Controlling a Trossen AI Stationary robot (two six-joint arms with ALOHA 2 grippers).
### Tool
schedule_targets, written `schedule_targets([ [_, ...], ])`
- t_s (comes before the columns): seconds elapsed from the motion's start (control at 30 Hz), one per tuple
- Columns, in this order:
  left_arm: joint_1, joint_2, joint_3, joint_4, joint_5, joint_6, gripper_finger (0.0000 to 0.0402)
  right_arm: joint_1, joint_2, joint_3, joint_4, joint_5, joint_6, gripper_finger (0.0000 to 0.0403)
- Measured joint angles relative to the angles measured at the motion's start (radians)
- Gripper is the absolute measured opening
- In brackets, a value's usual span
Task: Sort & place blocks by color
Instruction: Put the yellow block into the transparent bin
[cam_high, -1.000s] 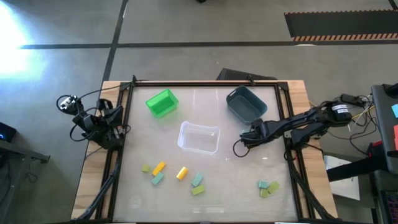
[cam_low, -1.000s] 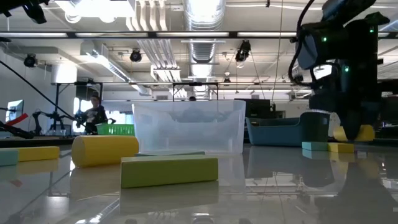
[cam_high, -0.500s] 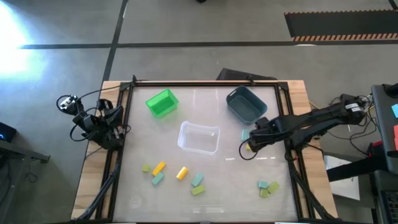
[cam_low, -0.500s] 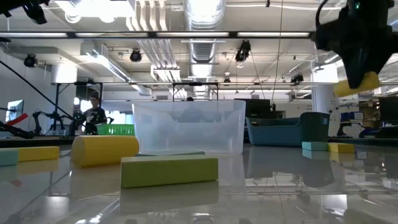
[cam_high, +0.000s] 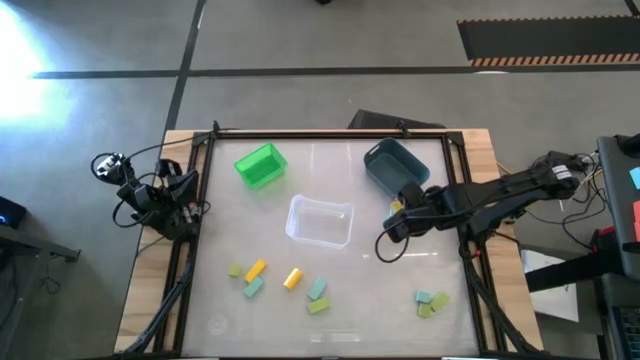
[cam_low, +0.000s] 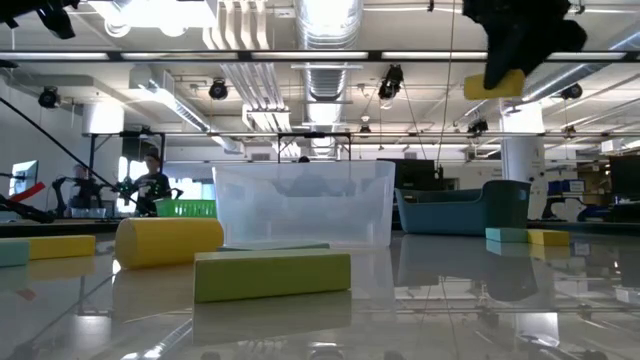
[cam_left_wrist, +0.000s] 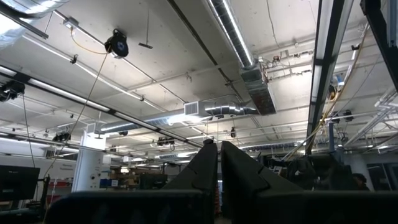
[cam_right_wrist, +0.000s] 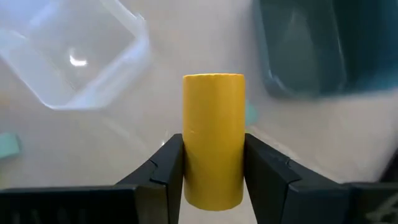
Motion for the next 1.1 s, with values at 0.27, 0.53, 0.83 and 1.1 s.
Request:
schedule_targets([
  [0.27,0.0,0.0,0.0,0.0,0.0,0.0,0.0006,-0.04,0.136,0.143,0.115,0.056,-0.198,0.012],
  [0.53,0.0,0.0,0.0,0.0,0.0,0.0,0.0006,-0.128,0.318,0.313,0.156,0.029,-0.442,0.012],
  [0.83,0.0,0.0,0.0,0.0,0.001,0.0,0.0006,-0.228,0.494,0.456,0.216,-0.159,-0.691,0.012],
  [1.1,0.0,0.0,0.002,0.0,0.003,0.001,0.0006,-0.3,0.638,0.571,0.22,-0.281,-0.896,0.012],
])
